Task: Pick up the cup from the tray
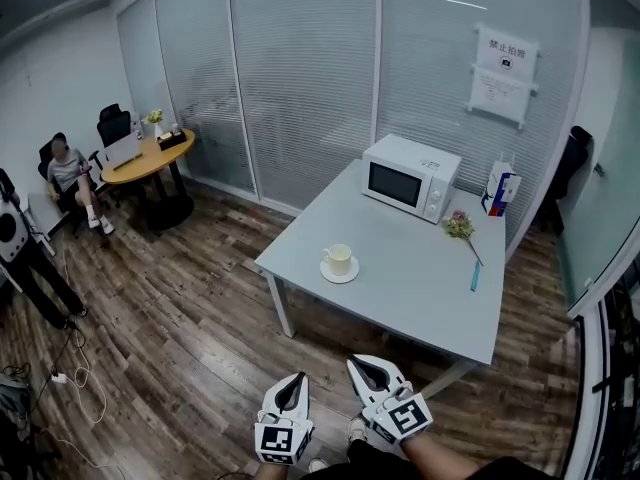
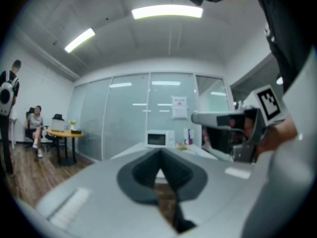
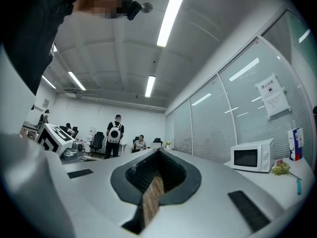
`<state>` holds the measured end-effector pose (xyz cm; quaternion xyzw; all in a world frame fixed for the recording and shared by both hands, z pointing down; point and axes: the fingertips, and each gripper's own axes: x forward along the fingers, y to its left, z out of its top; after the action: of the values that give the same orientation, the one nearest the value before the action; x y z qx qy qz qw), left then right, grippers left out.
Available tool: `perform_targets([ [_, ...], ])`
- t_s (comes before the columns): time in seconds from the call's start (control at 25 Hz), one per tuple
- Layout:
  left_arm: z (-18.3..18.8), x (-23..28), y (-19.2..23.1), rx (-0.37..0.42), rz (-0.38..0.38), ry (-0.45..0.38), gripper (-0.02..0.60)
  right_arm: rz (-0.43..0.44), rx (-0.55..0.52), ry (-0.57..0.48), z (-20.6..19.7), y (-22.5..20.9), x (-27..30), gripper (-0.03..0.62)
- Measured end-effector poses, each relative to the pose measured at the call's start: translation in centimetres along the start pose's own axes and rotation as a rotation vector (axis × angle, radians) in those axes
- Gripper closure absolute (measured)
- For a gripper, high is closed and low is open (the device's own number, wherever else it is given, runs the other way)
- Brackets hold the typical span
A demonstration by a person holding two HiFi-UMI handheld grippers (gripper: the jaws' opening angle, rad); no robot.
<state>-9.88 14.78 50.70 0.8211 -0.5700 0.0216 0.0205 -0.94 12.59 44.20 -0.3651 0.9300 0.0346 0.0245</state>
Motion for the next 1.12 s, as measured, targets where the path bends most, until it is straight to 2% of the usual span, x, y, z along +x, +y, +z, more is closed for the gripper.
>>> perform_targets([
  [0.2,0.4,3.1,0.8,0.010,0.001,0.007,0.578,0.026,0.001,-0.035,0.0,-2.3,2.3,0.605],
  [0.56,1.0,9.9,2.3,0.035,0.026,0.018,0.578,0.034,0.010,-0.017,-0.6,-8.3,6.2,0.605],
  [1.12,1.7,18.1,2.6,0.055,0.079,0.040,0.578,0.108,0.021,0.001,-2.0,-16.4,8.9,0.605],
])
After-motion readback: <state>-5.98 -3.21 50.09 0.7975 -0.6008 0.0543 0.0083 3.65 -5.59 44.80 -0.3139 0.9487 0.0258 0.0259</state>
